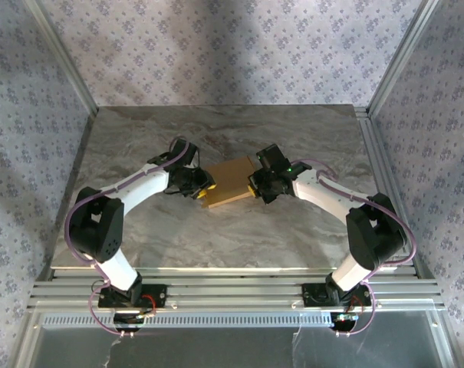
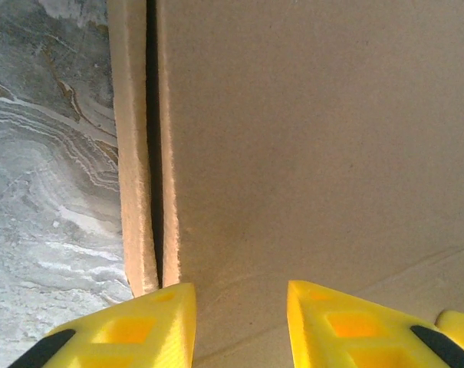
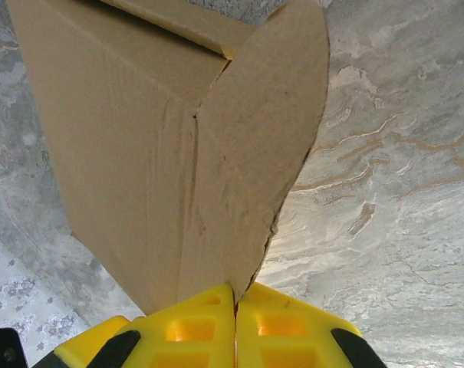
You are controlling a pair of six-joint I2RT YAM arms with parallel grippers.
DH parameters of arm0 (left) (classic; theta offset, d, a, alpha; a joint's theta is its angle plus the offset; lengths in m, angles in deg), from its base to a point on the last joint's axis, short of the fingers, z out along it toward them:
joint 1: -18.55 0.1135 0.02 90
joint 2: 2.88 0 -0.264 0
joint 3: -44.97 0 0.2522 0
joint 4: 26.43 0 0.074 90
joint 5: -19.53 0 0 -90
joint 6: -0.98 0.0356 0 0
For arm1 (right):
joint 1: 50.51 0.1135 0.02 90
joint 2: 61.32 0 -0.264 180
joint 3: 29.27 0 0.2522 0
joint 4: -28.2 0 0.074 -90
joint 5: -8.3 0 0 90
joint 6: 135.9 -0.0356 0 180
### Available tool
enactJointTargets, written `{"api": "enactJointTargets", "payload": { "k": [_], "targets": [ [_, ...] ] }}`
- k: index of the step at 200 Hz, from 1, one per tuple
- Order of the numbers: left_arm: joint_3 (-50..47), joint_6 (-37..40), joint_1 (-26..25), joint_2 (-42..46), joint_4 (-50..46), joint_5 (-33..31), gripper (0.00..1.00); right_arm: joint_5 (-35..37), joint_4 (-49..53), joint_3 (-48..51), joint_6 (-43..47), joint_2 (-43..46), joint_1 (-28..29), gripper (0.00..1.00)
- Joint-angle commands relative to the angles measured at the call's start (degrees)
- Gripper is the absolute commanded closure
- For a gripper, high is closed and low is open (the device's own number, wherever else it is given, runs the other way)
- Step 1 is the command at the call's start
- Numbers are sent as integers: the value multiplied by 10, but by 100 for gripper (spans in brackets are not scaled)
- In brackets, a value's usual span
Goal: Fold the paper box
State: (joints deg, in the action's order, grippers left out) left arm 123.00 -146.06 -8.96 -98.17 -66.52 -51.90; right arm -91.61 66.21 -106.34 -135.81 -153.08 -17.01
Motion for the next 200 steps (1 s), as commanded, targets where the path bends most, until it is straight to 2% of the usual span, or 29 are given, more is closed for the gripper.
{"api": "enactJointTargets", "payload": {
  "k": [1, 18, 32, 52, 71, 91, 111, 124, 147, 165, 200],
  "targets": [
    [-5, -1, 1, 3, 3, -14, 69, 1, 29, -17, 9, -9, -1, 92],
    [-2, 7, 2, 14, -9, -31, 70, -1, 38, -16, 9, -8, -1, 87],
    [4, 18, 1, 32, -32, -51, 69, -4, 45, -15, 11, -7, 0, 74],
    [27, 64, -3, 56, -92, -78, 61, 7, 88, -28, 38, 3, -4, 53],
    [60, 133, -16, 66, -172, -110, 57, 23, 152, -55, 102, 17, -13, 43],
    [73, 169, -29, 71, -225, -111, 55, 45, 200, -87, 195, 35, -29, 43],
    [84, 181, -46, 80, -249, -112, 54, 41, 222, -117, 342, 44, -61, 44],
    [90, 173, -49, 83, -252, -105, 53, 14, 203, -139, 447, 38, -79, 44],
    [75, 140, -50, 76, -225, -76, 52, -33, 234, -201, 572, -26, -102, 42],
    [64, 118, -51, 65, -200, -58, 51, -59, 260, -238, 642, -85, -101, 44],
    [77, 133, -64, 26, -206, -64, 51, -8, 297, -283, 703, -140, -81, 47]
  ]
}}
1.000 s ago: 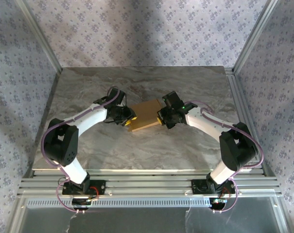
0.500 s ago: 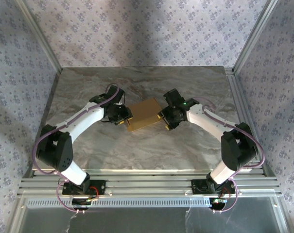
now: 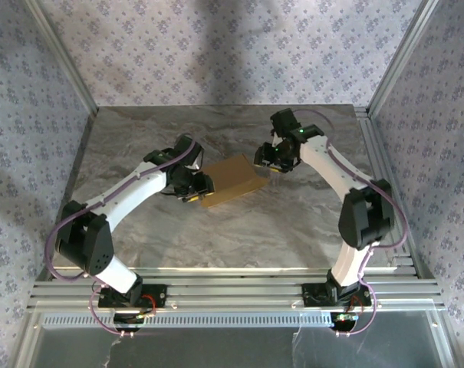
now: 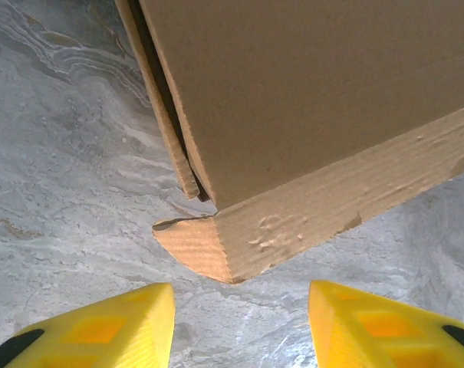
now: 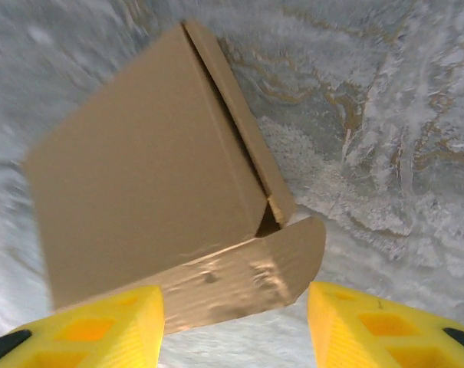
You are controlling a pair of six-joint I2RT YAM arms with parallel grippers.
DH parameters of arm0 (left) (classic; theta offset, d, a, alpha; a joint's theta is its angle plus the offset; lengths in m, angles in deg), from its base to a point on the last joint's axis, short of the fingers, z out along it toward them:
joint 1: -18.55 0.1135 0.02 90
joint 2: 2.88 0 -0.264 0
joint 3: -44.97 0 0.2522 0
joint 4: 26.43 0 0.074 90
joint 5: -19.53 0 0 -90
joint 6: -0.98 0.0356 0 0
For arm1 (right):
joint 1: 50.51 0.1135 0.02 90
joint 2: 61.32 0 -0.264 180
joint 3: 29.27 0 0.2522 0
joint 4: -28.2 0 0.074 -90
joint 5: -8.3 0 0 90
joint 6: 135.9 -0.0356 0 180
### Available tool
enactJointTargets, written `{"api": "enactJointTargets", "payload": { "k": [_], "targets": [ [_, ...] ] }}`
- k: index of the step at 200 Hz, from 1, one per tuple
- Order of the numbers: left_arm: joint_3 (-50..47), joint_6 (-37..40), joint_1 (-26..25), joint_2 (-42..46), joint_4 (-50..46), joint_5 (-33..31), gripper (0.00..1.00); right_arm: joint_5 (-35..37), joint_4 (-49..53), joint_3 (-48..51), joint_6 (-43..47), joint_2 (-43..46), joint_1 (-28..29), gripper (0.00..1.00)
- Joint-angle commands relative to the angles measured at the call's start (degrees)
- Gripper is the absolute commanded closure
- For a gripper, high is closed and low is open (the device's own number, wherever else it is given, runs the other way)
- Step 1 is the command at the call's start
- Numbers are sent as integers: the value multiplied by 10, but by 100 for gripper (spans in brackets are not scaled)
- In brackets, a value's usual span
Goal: Fold the paper box
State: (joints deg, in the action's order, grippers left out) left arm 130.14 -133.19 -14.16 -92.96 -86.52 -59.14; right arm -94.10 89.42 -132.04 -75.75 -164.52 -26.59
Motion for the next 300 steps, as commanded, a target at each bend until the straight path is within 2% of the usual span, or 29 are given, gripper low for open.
{"api": "enactJointTargets", "payload": {
  "k": [1, 22, 52, 85, 181, 300],
  "targets": [
    [6, 5, -13, -27, -7, 8, 51, 19, 65, -26, 104, -26, 16, 47],
    [2, 13, -23, -42, -8, -5, 51, 38, 72, -30, 139, -51, 22, 44],
    [-17, 8, -24, -42, 26, -17, 49, 1, 65, -29, 167, -72, 22, 42],
    [-26, -10, -22, -58, 69, 2, 48, -32, 49, -34, 161, -86, 21, 42],
    [-25, -20, -22, -82, 99, 22, 56, -43, 57, -42, 154, -103, 26, 48],
    [-60, -67, -3, -71, 143, 60, 59, -36, 87, -61, 150, -126, 25, 51]
  ]
}}
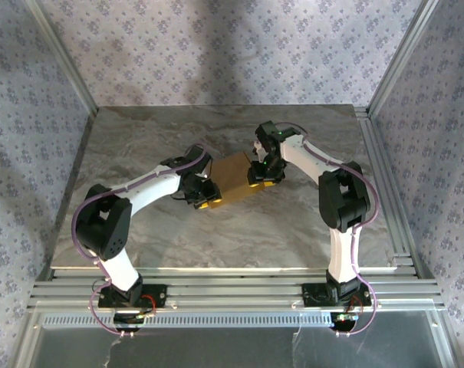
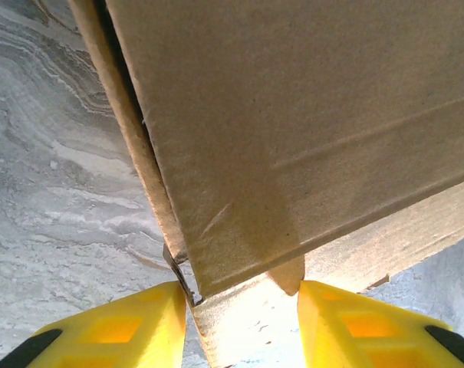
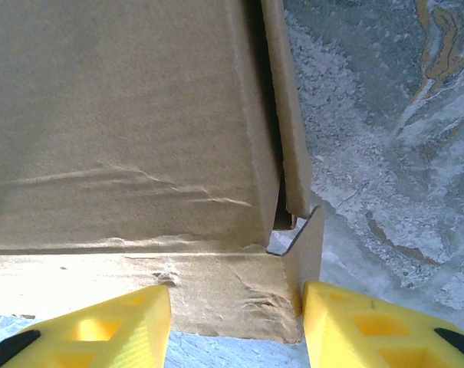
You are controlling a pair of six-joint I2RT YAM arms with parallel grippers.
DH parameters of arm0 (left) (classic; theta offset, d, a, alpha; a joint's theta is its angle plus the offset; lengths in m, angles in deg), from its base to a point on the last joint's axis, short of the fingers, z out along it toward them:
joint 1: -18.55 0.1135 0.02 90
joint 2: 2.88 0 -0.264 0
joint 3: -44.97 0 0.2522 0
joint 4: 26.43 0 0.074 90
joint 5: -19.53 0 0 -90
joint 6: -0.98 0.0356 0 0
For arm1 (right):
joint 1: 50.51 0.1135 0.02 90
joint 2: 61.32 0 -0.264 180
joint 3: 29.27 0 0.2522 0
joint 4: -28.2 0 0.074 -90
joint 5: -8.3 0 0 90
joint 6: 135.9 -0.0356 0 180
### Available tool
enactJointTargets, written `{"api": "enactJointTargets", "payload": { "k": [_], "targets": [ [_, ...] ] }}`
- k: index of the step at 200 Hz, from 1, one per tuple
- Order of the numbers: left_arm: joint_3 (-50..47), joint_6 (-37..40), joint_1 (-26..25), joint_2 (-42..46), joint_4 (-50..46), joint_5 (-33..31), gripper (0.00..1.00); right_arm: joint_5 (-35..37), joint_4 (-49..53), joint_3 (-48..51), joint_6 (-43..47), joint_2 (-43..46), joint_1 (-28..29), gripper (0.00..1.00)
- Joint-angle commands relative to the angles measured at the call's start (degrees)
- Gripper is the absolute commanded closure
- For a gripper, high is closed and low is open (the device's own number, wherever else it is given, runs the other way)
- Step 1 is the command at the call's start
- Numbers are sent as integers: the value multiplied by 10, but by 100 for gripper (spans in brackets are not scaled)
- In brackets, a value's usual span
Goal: Fold the paper box
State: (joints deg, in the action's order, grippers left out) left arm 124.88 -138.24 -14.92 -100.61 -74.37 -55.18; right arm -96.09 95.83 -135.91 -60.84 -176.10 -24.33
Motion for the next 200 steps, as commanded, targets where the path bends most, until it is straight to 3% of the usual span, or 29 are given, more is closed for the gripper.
{"api": "enactJointTargets", "payload": {
  "k": [1, 58, 200],
  "targets": [
    [-8, -17, 5, 5, 23, 21, 59, -16, 23, -23, 1, -10, 3, 51],
    [-27, -41, 14, 7, 53, 40, 60, -72, 27, -36, -11, -19, -5, 52],
    [-1, 5, 20, -11, 12, 11, 61, -37, 16, -29, -3, -49, -10, 58]
  ]
}}
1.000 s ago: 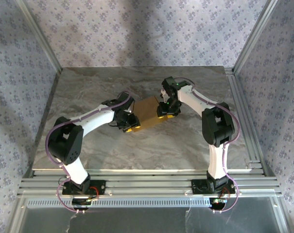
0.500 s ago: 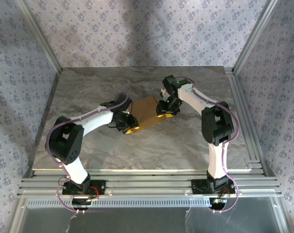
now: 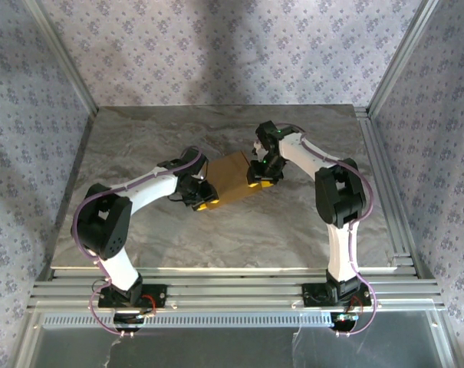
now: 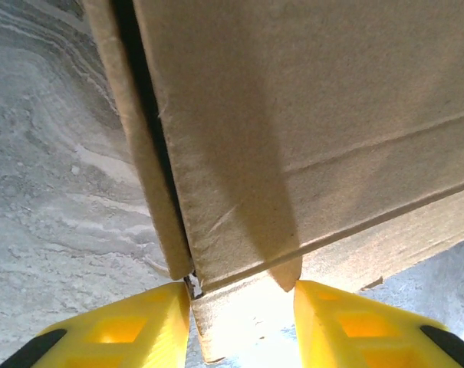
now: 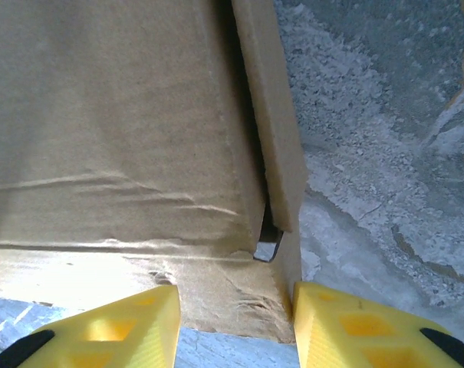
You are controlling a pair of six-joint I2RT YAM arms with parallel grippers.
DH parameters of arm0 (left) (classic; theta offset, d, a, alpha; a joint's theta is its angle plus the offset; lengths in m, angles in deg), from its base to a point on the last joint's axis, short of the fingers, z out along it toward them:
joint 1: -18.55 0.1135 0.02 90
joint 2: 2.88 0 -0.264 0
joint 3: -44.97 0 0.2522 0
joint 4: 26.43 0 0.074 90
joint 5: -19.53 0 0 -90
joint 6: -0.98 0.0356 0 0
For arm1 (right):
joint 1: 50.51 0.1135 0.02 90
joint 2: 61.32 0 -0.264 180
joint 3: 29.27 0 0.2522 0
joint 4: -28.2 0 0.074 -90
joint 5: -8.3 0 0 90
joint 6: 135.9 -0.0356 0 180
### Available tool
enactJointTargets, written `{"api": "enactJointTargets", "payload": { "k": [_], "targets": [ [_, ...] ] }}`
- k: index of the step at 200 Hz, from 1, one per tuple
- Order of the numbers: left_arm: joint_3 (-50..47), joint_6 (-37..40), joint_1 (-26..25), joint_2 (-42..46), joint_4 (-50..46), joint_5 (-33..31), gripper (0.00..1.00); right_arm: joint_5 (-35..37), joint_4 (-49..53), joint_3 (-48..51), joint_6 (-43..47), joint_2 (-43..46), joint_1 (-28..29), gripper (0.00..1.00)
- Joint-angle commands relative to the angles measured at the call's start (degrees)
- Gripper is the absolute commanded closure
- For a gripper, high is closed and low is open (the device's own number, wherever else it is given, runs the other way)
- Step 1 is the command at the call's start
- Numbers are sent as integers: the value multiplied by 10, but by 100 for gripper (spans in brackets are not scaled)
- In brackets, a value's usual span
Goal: Fold the paper box
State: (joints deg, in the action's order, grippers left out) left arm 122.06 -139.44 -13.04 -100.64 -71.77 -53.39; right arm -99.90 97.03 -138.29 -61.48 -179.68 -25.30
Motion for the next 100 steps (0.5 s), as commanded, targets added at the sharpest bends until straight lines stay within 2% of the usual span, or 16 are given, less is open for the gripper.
{"api": "enactJointTargets", "payload": {
  "k": [1, 100],
  "targets": [
    [27, 17, 2, -11, -15, -6, 61, 1, 3, -5, 4, -13, 0, 58],
    [31, 28, 2, -20, -18, -13, 63, -48, -36, 12, -31, -15, -14, 62]
  ]
}}
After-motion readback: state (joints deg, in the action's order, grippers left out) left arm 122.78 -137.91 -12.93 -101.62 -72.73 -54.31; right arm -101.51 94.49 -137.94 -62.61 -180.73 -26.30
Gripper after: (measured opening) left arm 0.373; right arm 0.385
